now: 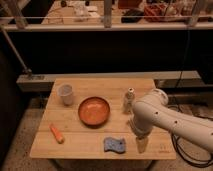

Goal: Place the white sponge in the ceramic bowl

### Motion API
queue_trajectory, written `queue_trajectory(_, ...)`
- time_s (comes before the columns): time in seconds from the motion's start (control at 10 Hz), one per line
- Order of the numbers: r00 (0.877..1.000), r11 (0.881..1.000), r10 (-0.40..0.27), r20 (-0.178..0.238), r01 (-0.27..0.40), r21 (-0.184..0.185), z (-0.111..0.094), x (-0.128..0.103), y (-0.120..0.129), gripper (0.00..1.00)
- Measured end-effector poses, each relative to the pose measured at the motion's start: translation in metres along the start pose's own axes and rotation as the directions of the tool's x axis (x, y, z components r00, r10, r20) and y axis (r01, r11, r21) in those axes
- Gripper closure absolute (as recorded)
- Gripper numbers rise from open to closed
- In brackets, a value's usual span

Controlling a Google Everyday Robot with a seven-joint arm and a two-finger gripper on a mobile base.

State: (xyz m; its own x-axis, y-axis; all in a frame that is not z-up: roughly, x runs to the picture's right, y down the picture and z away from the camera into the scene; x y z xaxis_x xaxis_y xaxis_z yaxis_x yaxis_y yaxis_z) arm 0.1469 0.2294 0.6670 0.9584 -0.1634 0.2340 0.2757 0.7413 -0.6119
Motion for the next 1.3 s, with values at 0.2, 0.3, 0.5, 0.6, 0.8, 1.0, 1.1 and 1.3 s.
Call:
queue_trajectory(0.2, 1.0, 1.0, -0.014, 0.006, 0.014, 0.003, 0.007, -0.007, 0.0, 0.2)
queue_trajectory(0.3, 1.0, 1.0, -0.02, 0.01, 0.02, 0.002, 0.01, -0.01, 0.0, 0.2)
queue_trajectory(0.5, 0.999, 1.0, -0.028, 0.015, 0.028, 0.002, 0.015, -0.015, 0.0, 0.2)
queue_trajectory(0.6, 0.999, 0.999, -0.033, 0.018, 0.033, 0.003, 0.02, -0.018, 0.001, 0.2)
queue_trajectory(0.8, 0.999, 0.999, -0.047, 0.024, 0.047, 0.005, 0.028, -0.025, -0.002, 0.2)
queue_trajectory(1.0, 0.998, 0.999, -0.052, 0.03, 0.052, 0.007, 0.033, -0.03, -0.003, 0.2)
queue_trajectory(1.1, 0.998, 0.999, -0.052, 0.034, 0.052, 0.007, 0.037, -0.031, -0.003, 0.2)
queue_trajectory(1.3, 0.998, 0.998, -0.056, 0.038, 0.056, 0.011, 0.049, -0.036, -0.004, 0.2)
